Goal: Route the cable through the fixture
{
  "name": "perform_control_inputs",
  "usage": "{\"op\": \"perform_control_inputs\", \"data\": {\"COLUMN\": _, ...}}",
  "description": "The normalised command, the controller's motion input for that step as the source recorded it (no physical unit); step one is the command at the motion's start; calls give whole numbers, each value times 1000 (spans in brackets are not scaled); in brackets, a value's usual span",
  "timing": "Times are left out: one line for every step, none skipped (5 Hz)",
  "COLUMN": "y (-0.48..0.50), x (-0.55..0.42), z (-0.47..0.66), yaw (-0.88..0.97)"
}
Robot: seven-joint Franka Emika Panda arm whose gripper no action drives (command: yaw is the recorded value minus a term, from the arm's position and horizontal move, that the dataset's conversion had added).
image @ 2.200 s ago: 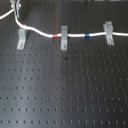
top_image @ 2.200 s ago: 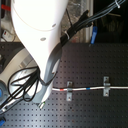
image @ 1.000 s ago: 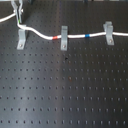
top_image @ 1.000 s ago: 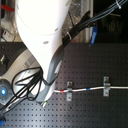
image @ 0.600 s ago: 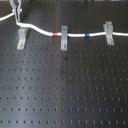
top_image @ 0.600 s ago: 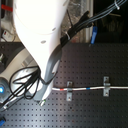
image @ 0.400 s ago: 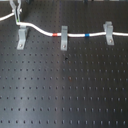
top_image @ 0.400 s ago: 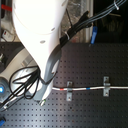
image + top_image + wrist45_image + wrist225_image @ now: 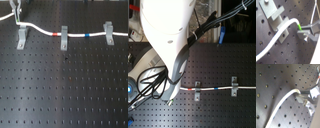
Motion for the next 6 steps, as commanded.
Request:
{"op": "perform_control_inputs", "data": {"y": 5, "x": 320, "z": -7, "yaw": 100}}
{"op": "perform_control_inputs", "data": {"y": -104, "x": 368, "z": 23, "yaw": 117}}
{"op": "perform_control_inputs", "data": {"y": 0, "x": 0, "z": 41, "yaw": 0}}
{"op": "perform_control_inputs", "data": {"y": 66, "x": -75, "z": 252, "yaw": 0}}
{"op": "perform_control_inputs", "data": {"y": 0, "x": 0, "z": 13, "yaw": 0}}
{"op": "perform_control_inputs", "data": {"y": 136, "x": -116, "z": 173, "yaw": 0}}
